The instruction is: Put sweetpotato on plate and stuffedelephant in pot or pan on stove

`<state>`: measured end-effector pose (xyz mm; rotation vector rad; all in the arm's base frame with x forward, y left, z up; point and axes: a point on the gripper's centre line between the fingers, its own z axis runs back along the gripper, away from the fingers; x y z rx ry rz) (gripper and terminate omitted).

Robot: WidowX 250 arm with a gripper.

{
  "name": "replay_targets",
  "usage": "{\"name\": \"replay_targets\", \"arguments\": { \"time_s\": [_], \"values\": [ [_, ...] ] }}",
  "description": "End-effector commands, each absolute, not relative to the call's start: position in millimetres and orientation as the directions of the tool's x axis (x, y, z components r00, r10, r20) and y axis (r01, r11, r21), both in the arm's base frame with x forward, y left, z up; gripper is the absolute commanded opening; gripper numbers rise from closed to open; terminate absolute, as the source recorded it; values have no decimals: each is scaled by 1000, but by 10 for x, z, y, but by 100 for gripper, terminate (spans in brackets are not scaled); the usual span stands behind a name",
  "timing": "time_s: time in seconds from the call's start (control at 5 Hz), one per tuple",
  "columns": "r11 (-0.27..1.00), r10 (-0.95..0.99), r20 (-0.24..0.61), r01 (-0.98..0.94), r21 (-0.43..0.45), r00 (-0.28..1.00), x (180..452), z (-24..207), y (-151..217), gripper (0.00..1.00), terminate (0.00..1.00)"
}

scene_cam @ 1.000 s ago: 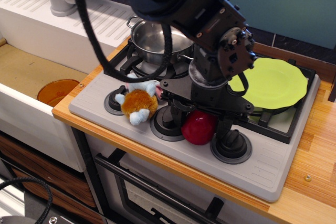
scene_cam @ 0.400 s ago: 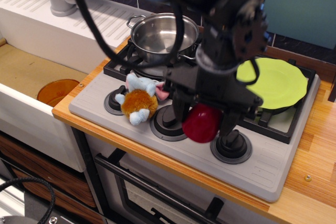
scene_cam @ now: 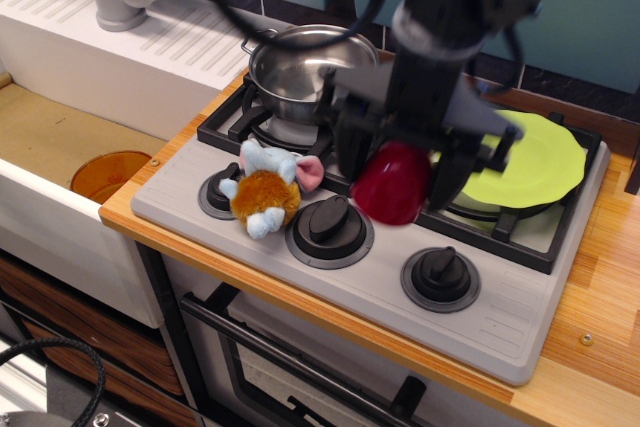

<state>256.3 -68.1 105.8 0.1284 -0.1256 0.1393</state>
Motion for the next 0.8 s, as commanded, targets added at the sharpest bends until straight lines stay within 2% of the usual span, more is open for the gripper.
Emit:
{"name": "replay_targets", "arguments": {
  "time_s": [0.0,0.4,0.6],
  "values": [
    [984,126,179,-145,100,976,2996,1266,-822,0,0],
    [989,100,182,-118,87,978,3485,1214,-930,0,0],
    [990,107,193,-123,69,975,3599,1094,-998,0,0]
  ]
}}
